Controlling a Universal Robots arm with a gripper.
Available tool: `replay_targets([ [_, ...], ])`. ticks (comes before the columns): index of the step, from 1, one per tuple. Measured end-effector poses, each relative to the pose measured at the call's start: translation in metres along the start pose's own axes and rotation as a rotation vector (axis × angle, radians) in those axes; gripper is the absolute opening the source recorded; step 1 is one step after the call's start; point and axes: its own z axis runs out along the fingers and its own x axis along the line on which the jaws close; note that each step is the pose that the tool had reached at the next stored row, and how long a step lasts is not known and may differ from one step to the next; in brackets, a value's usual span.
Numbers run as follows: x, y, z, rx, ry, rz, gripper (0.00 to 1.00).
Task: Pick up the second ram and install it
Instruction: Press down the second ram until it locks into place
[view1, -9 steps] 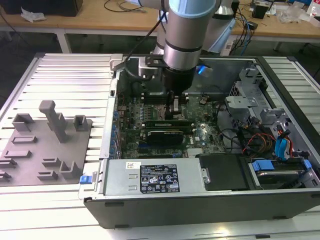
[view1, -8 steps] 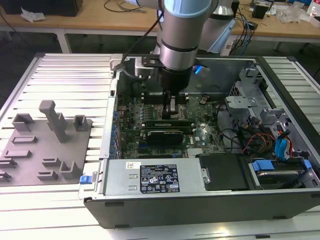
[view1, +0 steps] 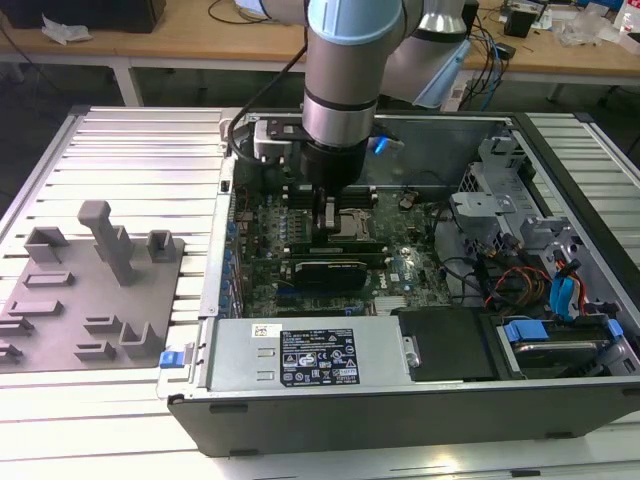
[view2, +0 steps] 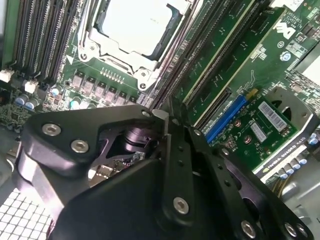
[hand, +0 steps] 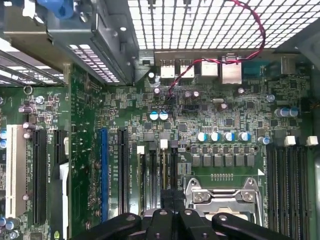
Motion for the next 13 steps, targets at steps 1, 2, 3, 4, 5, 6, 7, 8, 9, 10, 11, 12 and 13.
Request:
replay_targets([
  [1,0.0000,-0.0001,0.0012,0.0001,0.0002,0.000,0.11],
  [2,-0.0001,-0.0002,0.0016,0.0005,-0.0004,0.000,0.11],
  [3,-0.0001,-0.0001,0.0008,0.0008,-0.0009,0.000,0.11],
  [4,-0.0002,0.0000,-0.0048,0.0015,-0.0019,0.000,0.11],
  [5,-0.0001,-0.0007,-0.0070,0.0007,-0.0008,0.000,0.11],
  [6,-0.0001,-0.0017,-0.0072,0.0008,-0.0010,0.000,0.11],
  [7,-0.0001,-0.0049,-0.0080,0.0002,-0.0007,0.000,0.11],
  [8,-0.0001,-0.0084,-0.0088,-0.0002,-0.0012,0.000,0.11],
  [9,-0.0001,-0.0133,-0.0107,-0.0007,-0.0013,0.000,0.11],
  [10,-0.0001,-0.0153,-0.0125,-0.0006,-0.0014,0.000,0.11],
  [11,-0.0001,-0.0176,-0.0162,-0.0006,-0.0015,0.000,0.11],
  [12,-0.0001,-0.0182,-0.0200,-0.0007,-0.0016,0.000,0.11],
  [13,0.0000,-0.0188,-0.0237,-0.0006,-0.0015,0.000,0.11],
])
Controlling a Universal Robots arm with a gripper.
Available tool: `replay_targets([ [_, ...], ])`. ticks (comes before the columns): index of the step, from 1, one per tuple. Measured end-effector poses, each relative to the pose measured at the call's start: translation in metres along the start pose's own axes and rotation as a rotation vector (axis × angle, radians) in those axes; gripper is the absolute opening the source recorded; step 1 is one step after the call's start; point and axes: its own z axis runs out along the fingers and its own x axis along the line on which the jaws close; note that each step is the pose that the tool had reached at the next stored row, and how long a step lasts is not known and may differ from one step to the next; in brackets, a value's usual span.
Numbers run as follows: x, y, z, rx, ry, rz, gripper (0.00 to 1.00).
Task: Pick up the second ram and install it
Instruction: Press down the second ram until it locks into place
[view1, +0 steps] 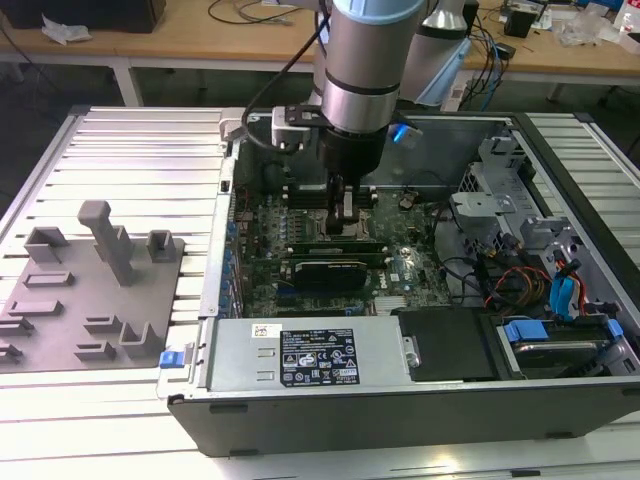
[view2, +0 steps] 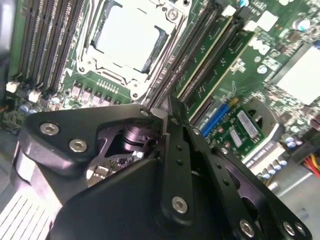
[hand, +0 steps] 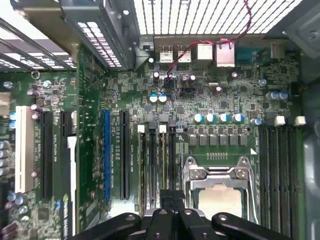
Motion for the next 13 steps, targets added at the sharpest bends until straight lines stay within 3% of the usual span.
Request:
replay_targets([
  [5,0.0003,-0.0001,-0.0256,-0.0001,0.0001,0.000,0.11],
  [8,0.0005,0.0004,-0.0364,0.0000,0.0000,0.000,0.11],
  [13,0.0005,0.0005,-0.0390,0.0000,-0.0004,0.000,0.11],
])
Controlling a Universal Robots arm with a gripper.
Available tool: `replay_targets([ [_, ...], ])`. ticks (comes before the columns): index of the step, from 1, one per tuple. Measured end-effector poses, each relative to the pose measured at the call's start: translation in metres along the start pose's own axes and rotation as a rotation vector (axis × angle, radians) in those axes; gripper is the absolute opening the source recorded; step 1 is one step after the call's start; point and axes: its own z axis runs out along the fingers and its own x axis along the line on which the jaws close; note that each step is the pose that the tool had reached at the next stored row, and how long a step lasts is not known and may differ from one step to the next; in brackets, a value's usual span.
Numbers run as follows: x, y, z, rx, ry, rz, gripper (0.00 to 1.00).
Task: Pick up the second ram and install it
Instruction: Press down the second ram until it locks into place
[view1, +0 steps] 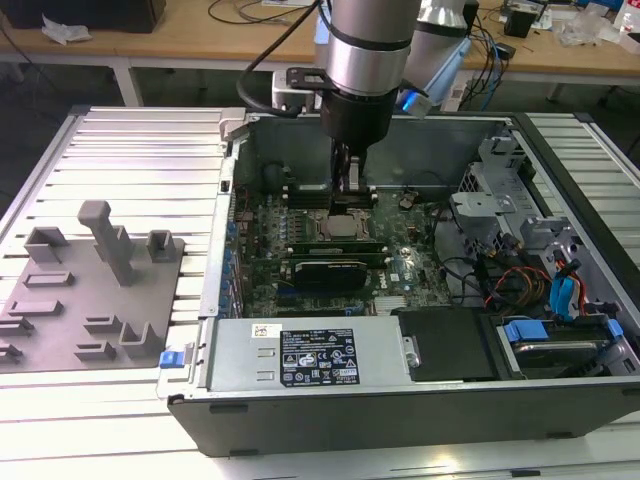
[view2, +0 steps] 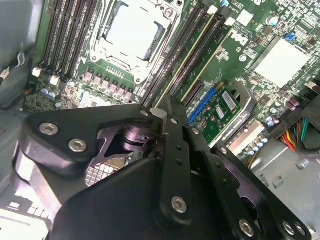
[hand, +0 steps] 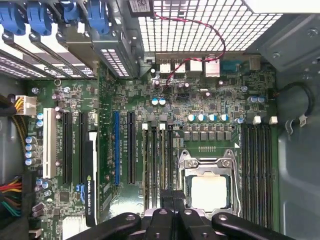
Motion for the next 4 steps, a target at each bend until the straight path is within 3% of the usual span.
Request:
replay_targets([
  [4,0.0000,0.0000,-0.0001,0.0000,0.0000,0.000,0.11],
])
